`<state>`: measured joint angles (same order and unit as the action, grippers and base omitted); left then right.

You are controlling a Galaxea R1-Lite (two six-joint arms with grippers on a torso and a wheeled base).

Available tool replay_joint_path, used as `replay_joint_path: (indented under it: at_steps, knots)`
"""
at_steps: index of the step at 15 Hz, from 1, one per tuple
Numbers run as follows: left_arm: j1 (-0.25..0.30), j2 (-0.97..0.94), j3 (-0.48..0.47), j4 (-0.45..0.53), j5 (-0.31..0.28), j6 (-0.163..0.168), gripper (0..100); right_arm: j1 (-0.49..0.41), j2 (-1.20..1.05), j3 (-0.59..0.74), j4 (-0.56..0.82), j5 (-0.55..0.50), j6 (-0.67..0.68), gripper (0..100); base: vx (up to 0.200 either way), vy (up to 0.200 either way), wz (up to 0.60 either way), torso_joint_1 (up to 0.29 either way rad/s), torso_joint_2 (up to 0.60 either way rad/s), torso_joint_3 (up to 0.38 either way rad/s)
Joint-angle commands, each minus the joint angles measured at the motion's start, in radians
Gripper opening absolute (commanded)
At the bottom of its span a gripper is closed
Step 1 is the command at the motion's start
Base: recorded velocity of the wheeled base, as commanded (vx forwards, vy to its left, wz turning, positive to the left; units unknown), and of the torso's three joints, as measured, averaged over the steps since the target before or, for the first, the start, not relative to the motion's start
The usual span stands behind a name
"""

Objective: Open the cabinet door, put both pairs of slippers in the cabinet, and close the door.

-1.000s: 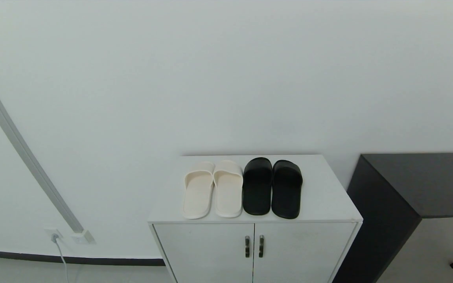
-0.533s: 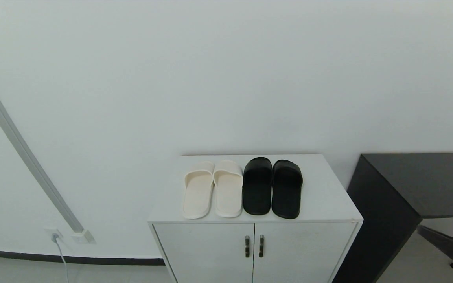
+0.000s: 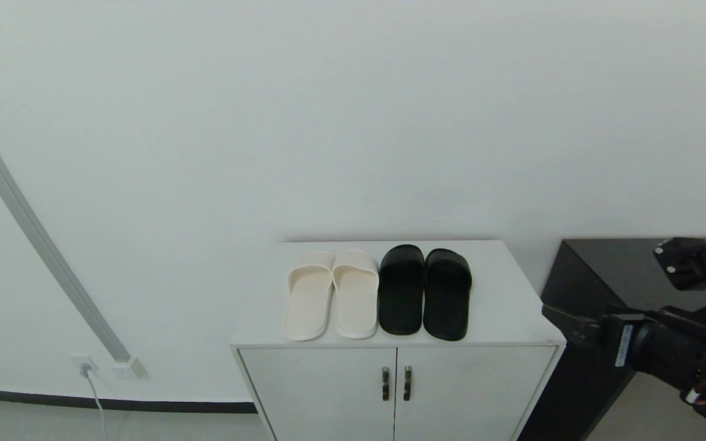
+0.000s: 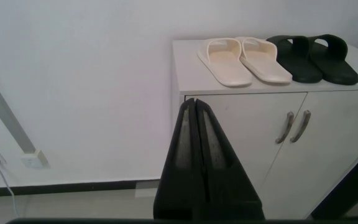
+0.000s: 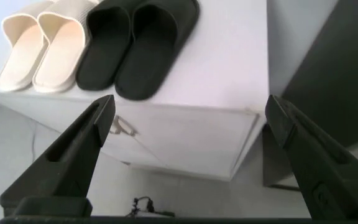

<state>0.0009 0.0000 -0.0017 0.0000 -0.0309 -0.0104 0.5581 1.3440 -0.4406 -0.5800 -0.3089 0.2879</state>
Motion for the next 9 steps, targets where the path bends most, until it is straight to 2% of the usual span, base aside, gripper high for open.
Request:
replay_joint_path:
  at_steps: [1,9]
  knots:
    - [0.001,0.000,0.000,0.000,0.000,-0.002,0,0.068,0.193,-0.059,-0.080,-0.078,0.001,100,0.000,0.000,0.00,0.000,0.00,0.000]
    - [0.001,0.000,0.000,0.000,0.000,-0.002,0,0.121,0.484,-0.291,-0.164,-0.265,0.002,100,0.000,0.000,0.00,0.000,0.00,0.000]
